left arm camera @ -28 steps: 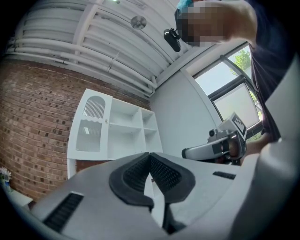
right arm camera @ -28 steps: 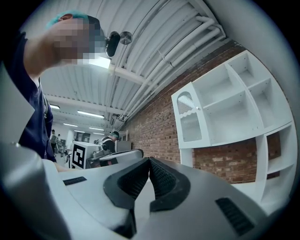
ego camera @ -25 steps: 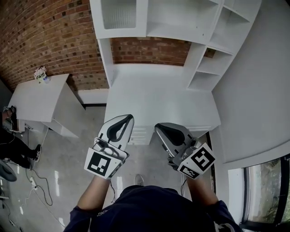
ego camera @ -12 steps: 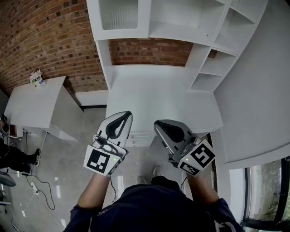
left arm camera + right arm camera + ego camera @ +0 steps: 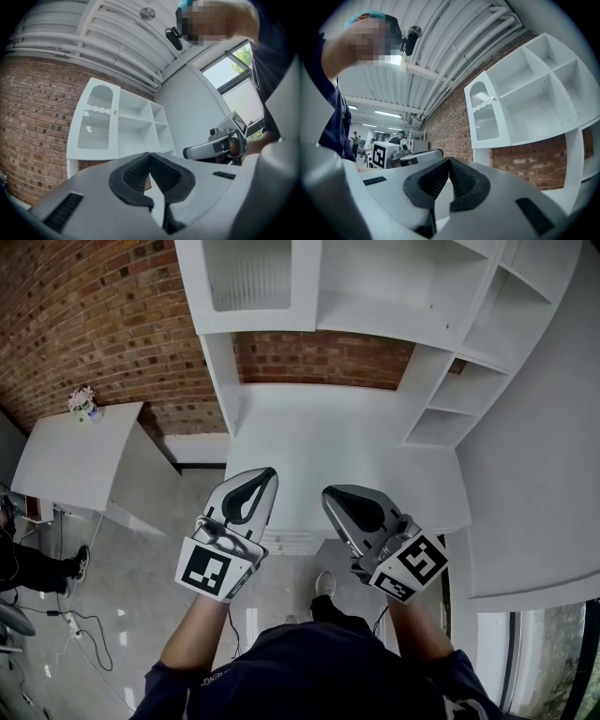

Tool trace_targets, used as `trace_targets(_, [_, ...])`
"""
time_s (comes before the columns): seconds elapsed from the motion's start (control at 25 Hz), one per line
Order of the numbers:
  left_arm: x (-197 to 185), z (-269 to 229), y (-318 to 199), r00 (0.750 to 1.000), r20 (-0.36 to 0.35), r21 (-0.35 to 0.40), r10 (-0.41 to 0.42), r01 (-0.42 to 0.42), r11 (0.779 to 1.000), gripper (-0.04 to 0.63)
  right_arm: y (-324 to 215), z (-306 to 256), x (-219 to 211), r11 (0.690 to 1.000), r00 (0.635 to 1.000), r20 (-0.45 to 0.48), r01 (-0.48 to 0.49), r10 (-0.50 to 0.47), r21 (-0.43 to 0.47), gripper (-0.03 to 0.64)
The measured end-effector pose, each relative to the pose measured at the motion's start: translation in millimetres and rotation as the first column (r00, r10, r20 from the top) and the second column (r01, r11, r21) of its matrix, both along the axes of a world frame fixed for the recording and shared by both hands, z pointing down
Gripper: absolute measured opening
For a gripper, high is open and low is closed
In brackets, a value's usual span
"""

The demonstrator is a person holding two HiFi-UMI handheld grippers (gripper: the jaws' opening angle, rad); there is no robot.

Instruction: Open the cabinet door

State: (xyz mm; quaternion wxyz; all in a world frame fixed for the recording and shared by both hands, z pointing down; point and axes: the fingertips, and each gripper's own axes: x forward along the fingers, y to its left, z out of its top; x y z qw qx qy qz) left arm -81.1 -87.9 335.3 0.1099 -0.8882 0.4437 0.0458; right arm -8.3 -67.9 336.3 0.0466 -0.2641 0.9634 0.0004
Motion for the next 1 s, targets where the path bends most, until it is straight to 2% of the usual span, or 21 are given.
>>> trace_targets(0.48, [42.7, -9.8, -98.6, 0.996, 0.016, -0.003, -0.084, 0.084, 0.996, 0.008, -105.8, -8.6, 46.6, 0.997, 0.997, 0.030, 0.073, -0.073, -0.003, 0.020])
trace_targets(0.64, [56.3, -15.5, -133.6, 0.991, -0.001, 0.008, -0.131, 0.131, 0.991, 0.008, -142.2, -12.1, 61.4, 0.994, 0.993, 0.042, 0.108, -0.108, 0.007, 0.020])
trace_targets(0.72, [62.4, -13.2, -148.9, 0.988, 0.018, 0.001, -0.150, 0.150, 0.989, 0.008, -157.7, -12.8, 67.3, 0.992, 0.991, 0.049, 0.124, -0.124, 0.013, 0.020])
trace_targets(1.0, [68.8, -35.4, -187.0, 0.979, 0.046, 0.060, -0.201, 0.198, 0.978, 0.008, -189.0, -20.0, 74.4, 0.989, 0.986, 0.076, 0.145, -0.146, 0.024, 0.020])
